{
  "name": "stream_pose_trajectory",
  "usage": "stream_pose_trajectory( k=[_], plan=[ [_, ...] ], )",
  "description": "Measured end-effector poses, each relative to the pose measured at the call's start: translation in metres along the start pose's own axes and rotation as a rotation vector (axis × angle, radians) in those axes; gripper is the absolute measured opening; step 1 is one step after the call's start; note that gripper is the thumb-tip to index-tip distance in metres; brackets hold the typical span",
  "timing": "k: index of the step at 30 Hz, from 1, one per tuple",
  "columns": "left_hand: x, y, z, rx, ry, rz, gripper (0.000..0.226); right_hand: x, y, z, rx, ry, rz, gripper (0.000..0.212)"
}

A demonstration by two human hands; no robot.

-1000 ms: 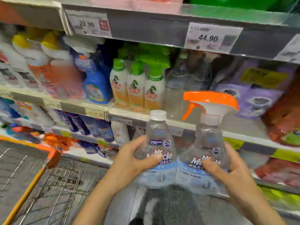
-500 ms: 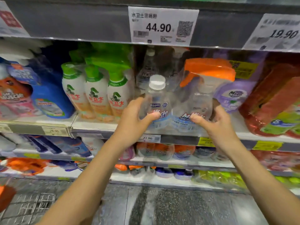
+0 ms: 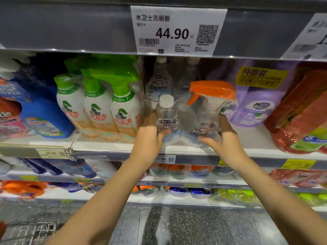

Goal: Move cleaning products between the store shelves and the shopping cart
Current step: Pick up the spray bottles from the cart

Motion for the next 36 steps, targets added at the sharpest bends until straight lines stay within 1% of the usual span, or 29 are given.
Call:
stream_pose_trajectory(
  k=[2,3,6,7,9,10,11,14,17,19,23,27,30,32,34,36],
  plan=[
    [0.005,0.005,0.001,-0.035,0.089,-0.016,0.035,0.006,-0.003,0.004,0.02,0.067,-0.295,0.076],
    [0.004,0.007,0.003,-0.048,0.117,-0.02,0.034,0.006,-0.003,0.007,0.002,0.081,-0.341,0.077],
    [-0.003,0.011,0.016,-0.019,0.131,0.085,0.039,-0.004,-0.004,0.022,-0.047,0.039,-0.293,0.077],
    [-0.006,0.008,0.023,0.02,0.114,0.118,0.042,-0.005,-0.004,0.027,-0.067,0.039,-0.308,0.076],
    [-0.011,-0.004,0.035,0.175,0.054,0.14,0.048,-0.006,-0.004,0.036,-0.124,0.039,-0.381,0.074],
    [-0.011,-0.01,0.041,0.237,0.041,0.157,0.049,-0.007,-0.006,0.04,-0.147,0.043,-0.425,0.075],
    [-0.011,-0.012,0.046,0.263,0.037,0.178,0.048,-0.009,-0.006,0.043,-0.163,0.045,-0.461,0.075],
    [-0.007,-0.01,0.053,0.293,0.062,0.203,0.044,-0.015,-0.011,0.052,-0.169,0.082,-0.471,0.079],
    [-0.006,-0.011,0.058,0.306,0.085,0.214,0.04,-0.018,-0.012,0.057,-0.169,0.12,-0.601,0.087],
    [-0.007,-0.009,0.062,0.286,0.099,0.195,0.04,-0.015,-0.012,0.057,-0.182,0.164,-0.593,0.089],
    [-0.006,-0.01,0.062,0.273,0.134,0.157,0.044,-0.016,-0.018,0.058,-0.144,0.193,-0.427,0.075],
    [-0.006,-0.007,0.067,0.26,0.143,0.134,0.045,-0.018,-0.022,0.061,-0.101,0.168,-0.502,0.074],
    [-0.01,-0.013,0.072,0.232,0.129,0.232,0.043,-0.02,-0.022,0.059,-0.096,0.182,-0.445,0.066],
    [-0.012,-0.017,0.074,0.225,0.134,0.264,0.046,-0.021,-0.02,0.057,-0.104,0.184,-0.427,0.065],
    [-0.016,-0.015,0.076,0.231,0.108,0.344,0.052,-0.02,-0.018,0.057,-0.108,0.186,-0.422,0.063],
    [-0.02,-0.014,0.076,0.234,0.091,0.356,0.062,-0.019,-0.018,0.057,-0.12,0.185,-0.38,0.058]
  ],
)
Point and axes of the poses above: each hand's wrist, its own z-axis towards the middle knuckle, its own x-axis out of the back of the hand, y = z × x, the point moved 10 cm from there along z, towards the middle knuckle, and after that the axes turned 4 degrees about z, right-handed, at the moved point
